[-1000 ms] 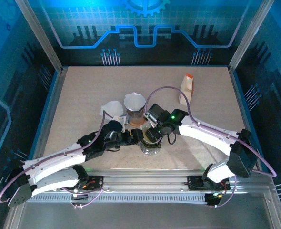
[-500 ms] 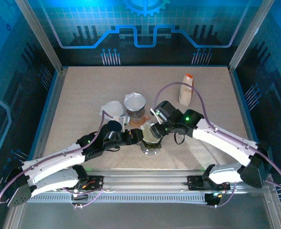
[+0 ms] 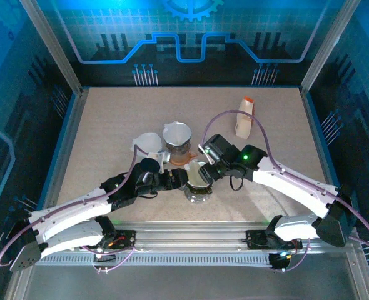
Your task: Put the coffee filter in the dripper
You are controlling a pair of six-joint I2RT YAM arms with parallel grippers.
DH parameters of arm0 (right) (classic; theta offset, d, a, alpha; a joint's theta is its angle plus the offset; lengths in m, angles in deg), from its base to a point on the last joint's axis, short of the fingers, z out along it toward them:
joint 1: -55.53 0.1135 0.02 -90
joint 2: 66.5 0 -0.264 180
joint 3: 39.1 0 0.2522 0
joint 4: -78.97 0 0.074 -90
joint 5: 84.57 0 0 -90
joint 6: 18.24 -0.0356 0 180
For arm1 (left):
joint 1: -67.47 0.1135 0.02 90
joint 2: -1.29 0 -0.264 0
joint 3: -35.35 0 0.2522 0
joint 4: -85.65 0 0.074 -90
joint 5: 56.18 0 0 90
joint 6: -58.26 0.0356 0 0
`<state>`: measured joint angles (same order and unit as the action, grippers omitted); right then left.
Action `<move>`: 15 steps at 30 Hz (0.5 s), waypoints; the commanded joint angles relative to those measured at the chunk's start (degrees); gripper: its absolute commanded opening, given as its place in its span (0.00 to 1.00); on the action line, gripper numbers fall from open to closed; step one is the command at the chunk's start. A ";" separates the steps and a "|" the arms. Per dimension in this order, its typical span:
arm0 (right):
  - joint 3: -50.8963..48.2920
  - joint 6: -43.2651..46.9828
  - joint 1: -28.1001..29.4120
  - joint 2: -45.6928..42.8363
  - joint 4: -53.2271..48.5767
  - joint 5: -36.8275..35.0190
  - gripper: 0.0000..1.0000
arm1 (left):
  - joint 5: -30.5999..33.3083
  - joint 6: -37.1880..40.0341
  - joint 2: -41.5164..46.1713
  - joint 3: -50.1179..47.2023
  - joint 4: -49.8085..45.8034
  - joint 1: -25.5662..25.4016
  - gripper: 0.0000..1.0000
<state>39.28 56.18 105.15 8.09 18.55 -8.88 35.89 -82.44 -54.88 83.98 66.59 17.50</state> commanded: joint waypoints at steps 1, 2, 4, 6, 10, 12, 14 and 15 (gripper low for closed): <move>1.75 0.30 1.17 0.82 -0.55 0.68 0.68 | 0.08 0.06 1.15 -0.42 -0.24 0.48 0.64; 1.53 0.13 1.28 1.17 -0.35 0.64 0.69 | 0.10 0.05 1.14 -0.44 -0.34 0.49 0.64; 0.89 -0.22 1.44 1.60 0.14 0.45 0.69 | 0.03 0.10 1.10 -0.33 -0.46 0.49 0.64; 0.52 -0.51 1.48 2.11 0.42 -0.06 0.69 | -0.07 0.07 1.05 -0.27 -0.56 0.49 0.63; 0.60 -0.53 1.60 2.22 0.63 -1.75 0.69 | -0.15 0.42 1.23 -0.07 -1.10 0.49 0.63; 0.64 -0.25 1.77 1.54 1.17 -1.87 0.69 | -0.23 0.40 1.47 -0.15 -1.20 0.47 0.63; 0.84 0.19 1.79 1.19 1.41 -1.66 0.69 | -0.13 0.34 1.66 -0.30 -1.28 0.45 0.63; 1.09 0.27 1.78 1.43 1.14 -1.46 0.70 | -0.06 0.20 1.73 -0.40 -1.24 0.49 0.63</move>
<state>39.32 56.18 106.16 10.12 19.21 -9.53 35.89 -82.42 -54.40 83.98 66.16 17.50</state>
